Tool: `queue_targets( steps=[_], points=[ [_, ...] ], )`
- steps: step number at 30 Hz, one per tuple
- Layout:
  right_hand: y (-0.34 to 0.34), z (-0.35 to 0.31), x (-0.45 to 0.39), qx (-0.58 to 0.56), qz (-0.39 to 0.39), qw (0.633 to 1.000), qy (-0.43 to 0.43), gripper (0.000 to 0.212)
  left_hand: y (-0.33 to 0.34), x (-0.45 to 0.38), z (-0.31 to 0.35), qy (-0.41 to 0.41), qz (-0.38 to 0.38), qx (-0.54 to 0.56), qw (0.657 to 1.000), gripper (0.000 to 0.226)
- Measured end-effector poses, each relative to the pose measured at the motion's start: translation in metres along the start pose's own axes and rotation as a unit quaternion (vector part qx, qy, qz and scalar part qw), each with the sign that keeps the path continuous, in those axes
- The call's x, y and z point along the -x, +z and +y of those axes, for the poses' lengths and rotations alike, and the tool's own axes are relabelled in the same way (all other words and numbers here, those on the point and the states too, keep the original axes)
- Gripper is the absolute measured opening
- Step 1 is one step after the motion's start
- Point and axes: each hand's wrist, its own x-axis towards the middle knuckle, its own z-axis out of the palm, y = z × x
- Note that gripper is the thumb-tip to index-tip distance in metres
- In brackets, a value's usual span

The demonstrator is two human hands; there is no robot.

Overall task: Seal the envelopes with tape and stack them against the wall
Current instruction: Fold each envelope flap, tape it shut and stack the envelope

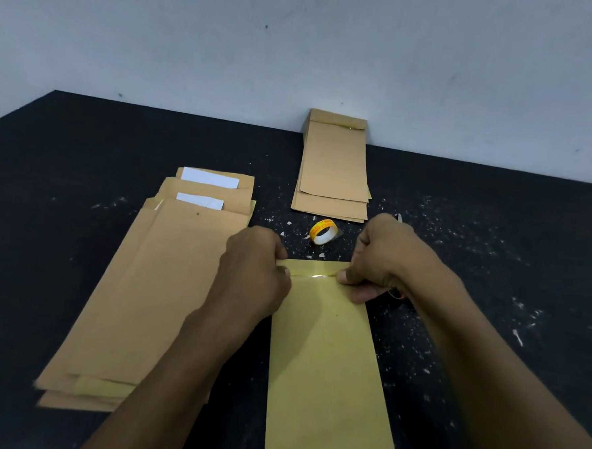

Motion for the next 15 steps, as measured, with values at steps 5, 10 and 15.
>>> queue_targets(
  steps=[5, 10, 15],
  points=[
    [0.001, 0.005, 0.01, -0.02, 0.031, 0.999, -0.027, 0.038, -0.005, -0.003, 0.001, 0.001, -0.026, -0.005, 1.0, 0.019],
    [-0.009, 0.023, 0.03, -0.089, 0.009, 0.992, -0.084, 0.032, -0.026, -0.01, 0.001, 0.011, -0.073, 0.16, 0.984, 0.015],
    [-0.026, 0.035, 0.042, -0.137, -0.094, 0.974, -0.156, 0.029, -0.048, -0.022, 0.011, 0.029, -0.061, 0.277, 0.959, 0.009]
  ],
)
